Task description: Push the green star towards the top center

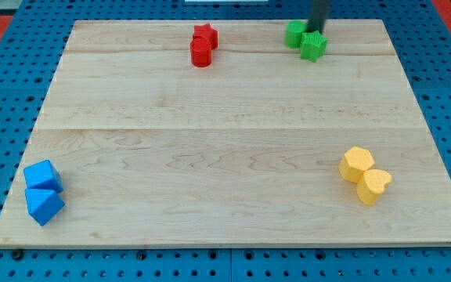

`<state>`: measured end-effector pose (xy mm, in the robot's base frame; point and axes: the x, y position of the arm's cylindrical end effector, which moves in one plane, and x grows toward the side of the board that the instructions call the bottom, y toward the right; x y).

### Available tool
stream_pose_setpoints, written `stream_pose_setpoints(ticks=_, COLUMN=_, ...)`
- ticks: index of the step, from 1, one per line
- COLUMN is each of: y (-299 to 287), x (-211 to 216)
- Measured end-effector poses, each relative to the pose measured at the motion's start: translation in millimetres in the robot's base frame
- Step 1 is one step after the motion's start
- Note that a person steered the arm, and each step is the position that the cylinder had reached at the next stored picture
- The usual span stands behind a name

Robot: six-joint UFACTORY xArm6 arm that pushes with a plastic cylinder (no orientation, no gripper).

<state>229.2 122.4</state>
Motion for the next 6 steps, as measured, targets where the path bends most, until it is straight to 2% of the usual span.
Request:
stream_pose_setpoints(ticks=1, y=-66, x=16)
stream_pose_setpoints(ticks=2, y=-68, x=-1)
stream_pose_setpoints(ticks=3, y=35, x=-30)
stream_pose_setpoints(ticks=4, y=98, x=3)
stream_pose_setpoints(ticks=5, y=68, x=30)
stream_pose_setpoints(ticks=6, y=-14, x=49)
